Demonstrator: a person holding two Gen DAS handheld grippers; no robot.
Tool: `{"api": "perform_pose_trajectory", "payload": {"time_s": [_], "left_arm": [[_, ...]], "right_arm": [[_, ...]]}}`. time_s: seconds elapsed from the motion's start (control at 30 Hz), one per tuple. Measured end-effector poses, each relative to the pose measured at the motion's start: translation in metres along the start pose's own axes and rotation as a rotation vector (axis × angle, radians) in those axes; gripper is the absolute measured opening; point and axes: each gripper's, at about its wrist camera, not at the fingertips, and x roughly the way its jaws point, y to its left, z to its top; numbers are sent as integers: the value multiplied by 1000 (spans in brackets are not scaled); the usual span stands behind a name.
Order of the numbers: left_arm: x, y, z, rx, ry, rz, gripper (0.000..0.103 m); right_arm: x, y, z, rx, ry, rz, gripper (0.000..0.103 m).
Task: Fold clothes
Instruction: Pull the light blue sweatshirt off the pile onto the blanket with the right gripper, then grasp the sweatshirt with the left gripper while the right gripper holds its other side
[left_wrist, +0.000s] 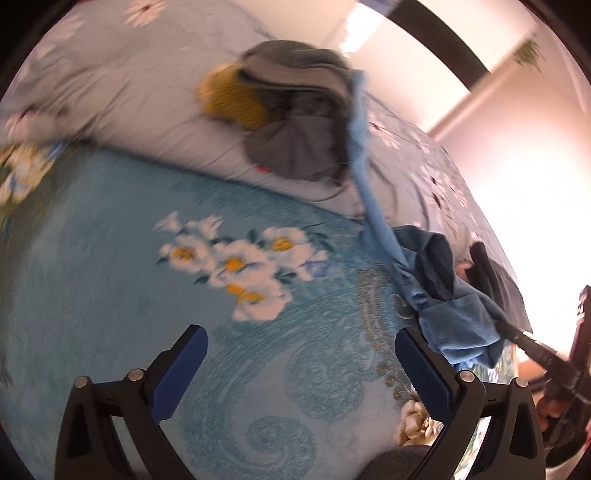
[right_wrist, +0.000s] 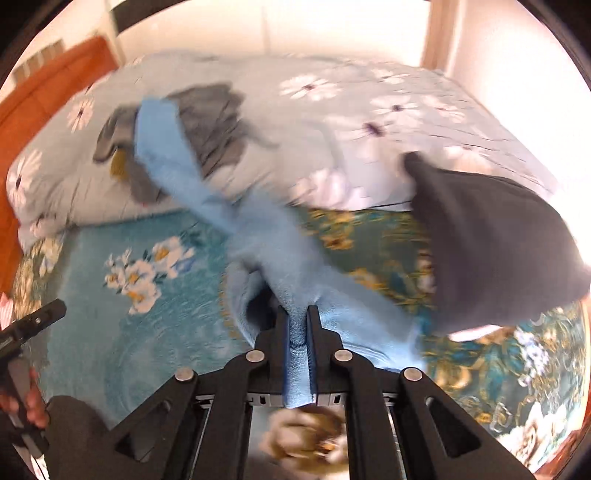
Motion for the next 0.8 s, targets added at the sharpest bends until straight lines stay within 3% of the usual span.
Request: {"api": "perform_pose_trajectory", "payload": {"time_s": [0.1, 0.2, 0.3, 0.6, 0.7, 0.8], "left_arm": [[13, -34, 17, 91, 22, -22, 103], [42, -52, 31, 99, 68, -27, 103], [77, -54, 46, 37, 114, -16, 103], [147, -50, 83, -53, 152, 28, 102], [159, -45, 86, -92, 167, 19, 96], [171, -41, 89, -131, 181, 9, 82]], "right_arm": [[-22, -33, -4, 69, -35, 30, 4], [-27, -57, -14, 101, -40, 21, 3], [-26, -80, -20, 141, -42, 20, 3], [-17, -116, -30, 224, -43, 44, 3], [-13, -122, -32, 238, -35, 43, 4], [-9, -127, -34, 253, -25, 41, 4]]}}
